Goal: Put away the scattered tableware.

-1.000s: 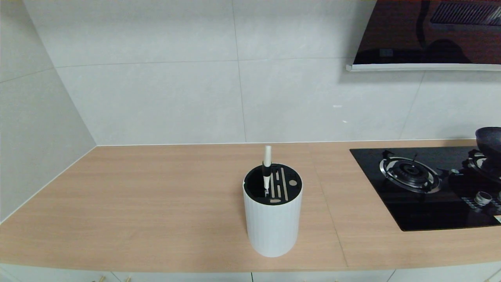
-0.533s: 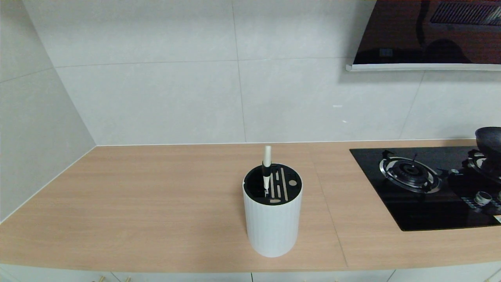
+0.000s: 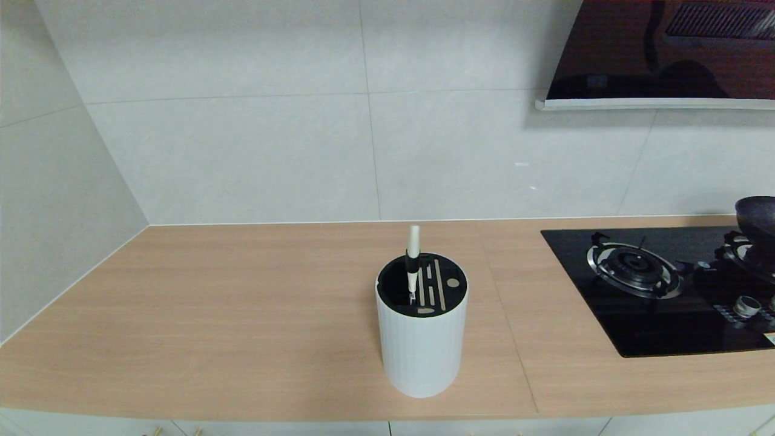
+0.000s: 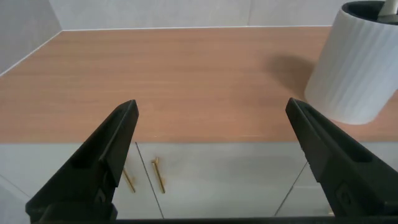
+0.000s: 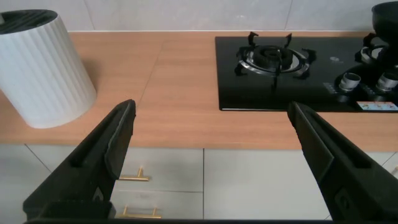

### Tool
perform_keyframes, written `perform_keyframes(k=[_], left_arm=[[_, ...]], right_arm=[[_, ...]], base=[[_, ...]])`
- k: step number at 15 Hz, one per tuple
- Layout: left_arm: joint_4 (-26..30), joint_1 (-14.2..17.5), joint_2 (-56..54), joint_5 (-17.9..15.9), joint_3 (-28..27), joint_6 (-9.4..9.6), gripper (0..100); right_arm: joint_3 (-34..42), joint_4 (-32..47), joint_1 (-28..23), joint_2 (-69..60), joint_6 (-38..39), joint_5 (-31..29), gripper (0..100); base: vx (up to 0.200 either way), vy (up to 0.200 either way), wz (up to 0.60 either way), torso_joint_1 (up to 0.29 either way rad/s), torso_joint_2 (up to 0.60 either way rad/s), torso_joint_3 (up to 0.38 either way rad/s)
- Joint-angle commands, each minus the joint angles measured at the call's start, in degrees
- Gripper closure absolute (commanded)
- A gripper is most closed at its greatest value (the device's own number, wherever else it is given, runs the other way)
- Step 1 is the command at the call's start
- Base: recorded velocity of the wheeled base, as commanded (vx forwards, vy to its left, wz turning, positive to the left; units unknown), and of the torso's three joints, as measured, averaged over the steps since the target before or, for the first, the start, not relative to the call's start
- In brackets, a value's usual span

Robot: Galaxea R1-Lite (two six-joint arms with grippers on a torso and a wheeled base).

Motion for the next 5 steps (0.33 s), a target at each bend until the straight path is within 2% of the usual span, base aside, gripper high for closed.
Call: perform_keyframes(k=[1,5], left_arm=[[0.0,0.0,0.1,0.0,0.0,0.00,0],[0.0,0.0,0.1,0.0,0.0,0.00,0]], right_arm=[[0.0,0.1,0.0,0.1,0.0,0.1,0],[0.0,0.1,0.0,0.1,0.0,0.1,0]], base=[[0.000,0.000,0.00,0.000,0.00,0.000],[0.000,0.000,0.00,0.000,0.00,0.000]])
